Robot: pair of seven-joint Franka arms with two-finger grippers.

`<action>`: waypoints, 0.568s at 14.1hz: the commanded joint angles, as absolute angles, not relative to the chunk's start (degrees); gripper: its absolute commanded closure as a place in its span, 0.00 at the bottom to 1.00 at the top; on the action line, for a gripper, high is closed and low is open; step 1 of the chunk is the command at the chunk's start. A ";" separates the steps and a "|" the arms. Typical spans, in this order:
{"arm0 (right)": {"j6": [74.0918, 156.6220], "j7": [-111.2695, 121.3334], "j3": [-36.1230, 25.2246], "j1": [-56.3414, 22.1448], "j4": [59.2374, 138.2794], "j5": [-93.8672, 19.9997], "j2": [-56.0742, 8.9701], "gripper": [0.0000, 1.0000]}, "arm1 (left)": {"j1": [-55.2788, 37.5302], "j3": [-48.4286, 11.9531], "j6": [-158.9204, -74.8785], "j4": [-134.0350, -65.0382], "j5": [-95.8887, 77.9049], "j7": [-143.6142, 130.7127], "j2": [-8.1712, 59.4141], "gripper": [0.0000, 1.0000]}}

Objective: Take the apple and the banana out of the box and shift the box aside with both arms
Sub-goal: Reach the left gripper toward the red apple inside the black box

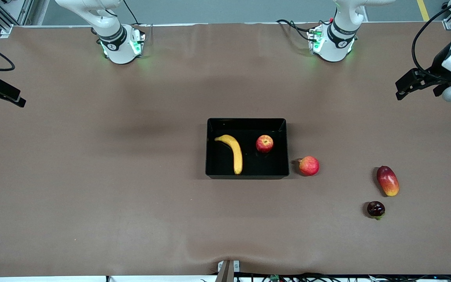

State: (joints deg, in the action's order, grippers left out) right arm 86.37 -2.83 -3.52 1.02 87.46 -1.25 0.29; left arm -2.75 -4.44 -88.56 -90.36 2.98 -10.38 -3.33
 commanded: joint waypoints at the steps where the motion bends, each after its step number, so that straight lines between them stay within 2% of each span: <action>1: 85.87 -2.63 -2.73 1.50 86.75 1.30 0.17 0.00 | -2.64 -4.83 -86.49 -88.77 2.99 -11.16 -3.25 0.00; 8: 85.61 -2.90 -2.64 1.58 86.75 1.14 0.09 0.00 | -1.85 -4.13 -86.31 -88.07 2.90 -10.98 -1.77 0.00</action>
